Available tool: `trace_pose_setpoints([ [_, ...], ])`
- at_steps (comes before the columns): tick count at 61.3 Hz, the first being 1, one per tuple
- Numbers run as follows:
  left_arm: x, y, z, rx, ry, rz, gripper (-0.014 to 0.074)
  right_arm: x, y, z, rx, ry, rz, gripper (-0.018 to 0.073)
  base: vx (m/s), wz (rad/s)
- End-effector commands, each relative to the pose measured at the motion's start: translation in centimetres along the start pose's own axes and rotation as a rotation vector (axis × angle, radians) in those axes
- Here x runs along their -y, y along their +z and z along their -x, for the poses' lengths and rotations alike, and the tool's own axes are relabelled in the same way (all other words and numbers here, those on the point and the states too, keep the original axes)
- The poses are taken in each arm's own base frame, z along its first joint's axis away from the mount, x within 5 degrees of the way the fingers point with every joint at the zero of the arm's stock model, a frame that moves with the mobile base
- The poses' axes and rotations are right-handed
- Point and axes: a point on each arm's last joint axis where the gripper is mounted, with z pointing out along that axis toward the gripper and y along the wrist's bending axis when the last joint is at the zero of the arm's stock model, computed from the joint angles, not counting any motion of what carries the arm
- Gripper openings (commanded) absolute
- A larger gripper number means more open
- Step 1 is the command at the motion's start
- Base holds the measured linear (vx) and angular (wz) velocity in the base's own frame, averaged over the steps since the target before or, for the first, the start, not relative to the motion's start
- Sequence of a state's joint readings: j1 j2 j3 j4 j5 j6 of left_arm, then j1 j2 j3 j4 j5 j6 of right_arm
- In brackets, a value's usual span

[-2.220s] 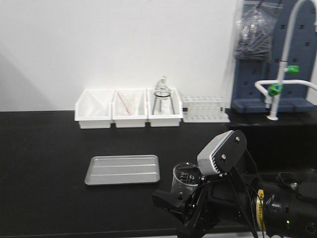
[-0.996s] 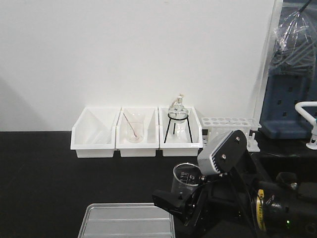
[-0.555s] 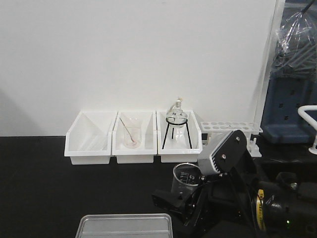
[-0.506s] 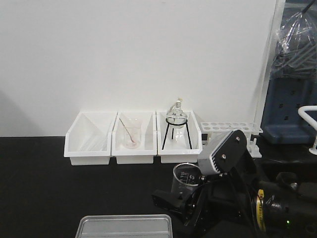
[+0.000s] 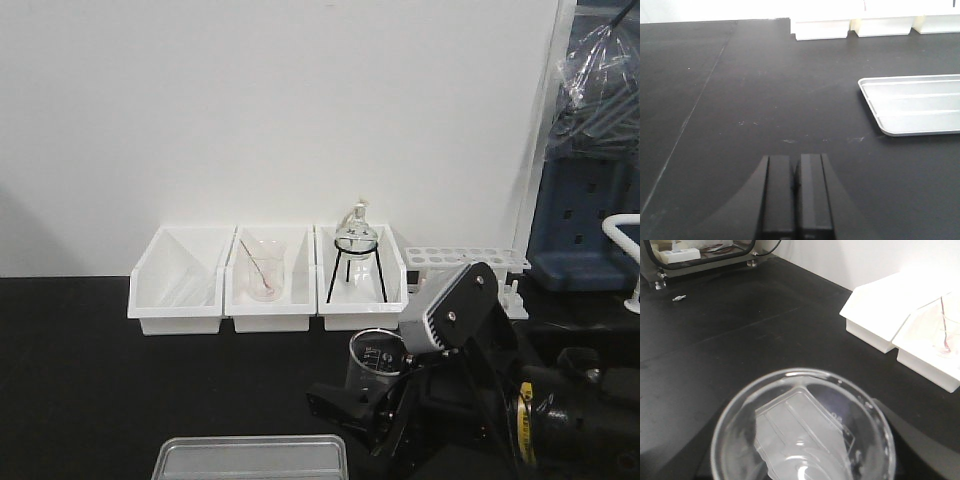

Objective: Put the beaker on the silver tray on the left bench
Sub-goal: 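Approach the silver tray with the beaker held in the right gripper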

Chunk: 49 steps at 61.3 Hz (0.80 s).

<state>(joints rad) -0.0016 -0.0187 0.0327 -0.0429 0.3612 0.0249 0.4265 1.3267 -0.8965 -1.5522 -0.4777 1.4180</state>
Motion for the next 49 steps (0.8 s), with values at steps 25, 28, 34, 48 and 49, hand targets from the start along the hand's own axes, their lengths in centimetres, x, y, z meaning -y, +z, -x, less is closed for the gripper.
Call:
trace_pose_setpoints([
  [25, 0.00, 0.15, 0.11, 0.067, -0.007, -0.003, 0.0001, -0.21, -0.79, 1.83, 0.070, 0.005, -0.004, -0.0011, 0.05, 0.01],
  [28, 0.00, 0.15, 0.11, 0.067, -0.007, -0.003, 0.0001, -0.21, -0.79, 1.83, 0.070, 0.005, -0.004, -0.0011, 0.08, -0.01],
  [34, 0.00, 0.15, 0.11, 0.067, -0.007, -0.003, 0.0001, -0.21, -0.79, 1.83, 0.070, 0.005, -0.004, -0.0011, 0.06, -0.02],
  [48, 0.00, 0.15, 0.11, 0.067, -0.007, -0.003, 0.0001, -0.29, -0.79, 1.86, 0.073, 0.008, 0.004, -0.0011, 0.03, -0.01],
  [49, 0.00, 0.15, 0.11, 0.067, -0.007, -0.003, 0.0001, -0.29, -0.79, 1.86, 0.073, 0.008, 0.004, -0.0011, 0.01, -0.01],
])
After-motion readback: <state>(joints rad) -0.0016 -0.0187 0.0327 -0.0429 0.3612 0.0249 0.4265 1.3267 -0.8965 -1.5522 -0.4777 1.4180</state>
